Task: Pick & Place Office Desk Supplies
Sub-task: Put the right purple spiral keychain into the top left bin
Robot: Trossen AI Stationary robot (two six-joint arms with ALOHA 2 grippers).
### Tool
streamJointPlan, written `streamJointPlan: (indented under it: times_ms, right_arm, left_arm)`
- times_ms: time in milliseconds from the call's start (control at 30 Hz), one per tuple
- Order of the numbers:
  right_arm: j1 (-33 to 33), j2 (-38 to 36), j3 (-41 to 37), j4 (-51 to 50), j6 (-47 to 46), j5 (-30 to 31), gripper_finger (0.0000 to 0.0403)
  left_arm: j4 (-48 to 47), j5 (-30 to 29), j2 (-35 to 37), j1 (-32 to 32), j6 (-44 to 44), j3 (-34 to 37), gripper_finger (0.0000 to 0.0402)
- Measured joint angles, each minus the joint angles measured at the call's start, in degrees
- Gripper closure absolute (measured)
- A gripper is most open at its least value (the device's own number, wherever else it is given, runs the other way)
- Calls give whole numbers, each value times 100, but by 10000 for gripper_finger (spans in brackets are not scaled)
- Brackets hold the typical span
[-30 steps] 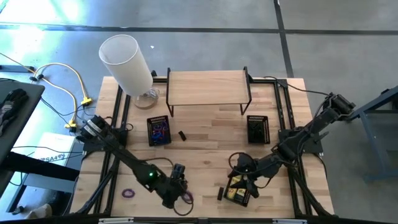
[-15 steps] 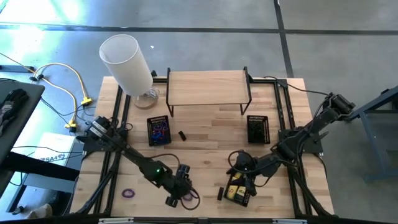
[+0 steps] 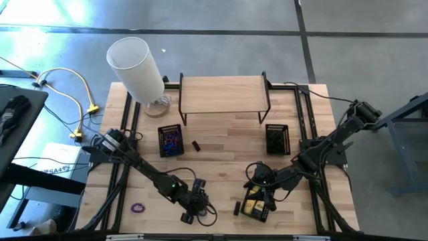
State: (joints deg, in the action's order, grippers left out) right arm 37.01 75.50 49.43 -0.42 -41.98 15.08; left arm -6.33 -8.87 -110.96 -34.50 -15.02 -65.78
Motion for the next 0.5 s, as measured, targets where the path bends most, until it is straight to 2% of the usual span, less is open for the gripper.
streamJointPlan:
  times_ms: [133, 333, 500]
  right_arm:
    - [2, 0, 0, 24, -4, -1, 187]
    - [52, 0, 0, 28, -37, 4, 187]
    - [161, 0, 0, 28, -37, 14, 188]
  left_arm:
    - [-24, -20, -13, 7, -136, 0, 260]
    - [-70, 52, -13, 66, -212, -2, 380]
    - [-101, 38, 23, 49, -199, -9, 396]
